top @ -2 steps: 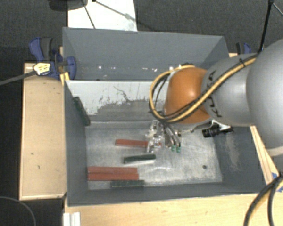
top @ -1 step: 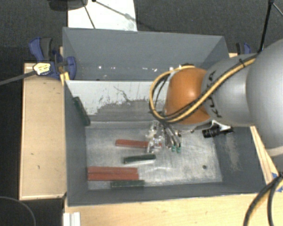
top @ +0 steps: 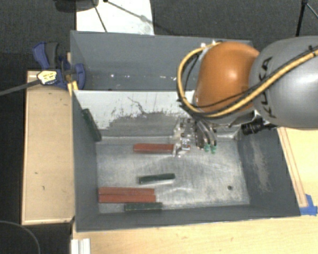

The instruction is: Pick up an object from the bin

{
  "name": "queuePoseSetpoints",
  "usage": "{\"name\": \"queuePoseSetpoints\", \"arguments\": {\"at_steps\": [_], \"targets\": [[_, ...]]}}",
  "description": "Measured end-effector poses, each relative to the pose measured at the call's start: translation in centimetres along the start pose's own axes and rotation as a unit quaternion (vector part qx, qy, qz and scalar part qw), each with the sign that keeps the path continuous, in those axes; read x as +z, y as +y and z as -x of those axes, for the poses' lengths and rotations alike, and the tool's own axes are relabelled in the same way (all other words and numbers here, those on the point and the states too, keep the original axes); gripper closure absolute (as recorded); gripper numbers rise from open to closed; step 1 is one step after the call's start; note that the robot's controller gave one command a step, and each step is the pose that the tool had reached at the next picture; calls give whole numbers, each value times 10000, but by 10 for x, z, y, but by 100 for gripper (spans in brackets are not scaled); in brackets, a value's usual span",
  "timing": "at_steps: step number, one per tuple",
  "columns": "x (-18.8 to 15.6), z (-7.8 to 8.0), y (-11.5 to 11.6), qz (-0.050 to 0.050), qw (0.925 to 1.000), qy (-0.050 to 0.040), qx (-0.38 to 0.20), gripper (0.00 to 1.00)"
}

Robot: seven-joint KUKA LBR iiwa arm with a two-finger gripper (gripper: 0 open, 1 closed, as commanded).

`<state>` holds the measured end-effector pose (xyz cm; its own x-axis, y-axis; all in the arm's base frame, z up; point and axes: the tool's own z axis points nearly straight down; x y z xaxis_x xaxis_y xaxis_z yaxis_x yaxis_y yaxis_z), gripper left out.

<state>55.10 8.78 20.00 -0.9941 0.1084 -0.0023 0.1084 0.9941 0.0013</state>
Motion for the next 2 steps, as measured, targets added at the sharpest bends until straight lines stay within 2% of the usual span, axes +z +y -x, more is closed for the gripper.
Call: {"name": "queuePoseSetpoints", "arguments": {"at_steps": [1, 2], "targets": [[0, 0, 0, -1, 10000, 2, 5, 100], [-43, 7, -1, -11, 9999, 33, -163, 100]]}}
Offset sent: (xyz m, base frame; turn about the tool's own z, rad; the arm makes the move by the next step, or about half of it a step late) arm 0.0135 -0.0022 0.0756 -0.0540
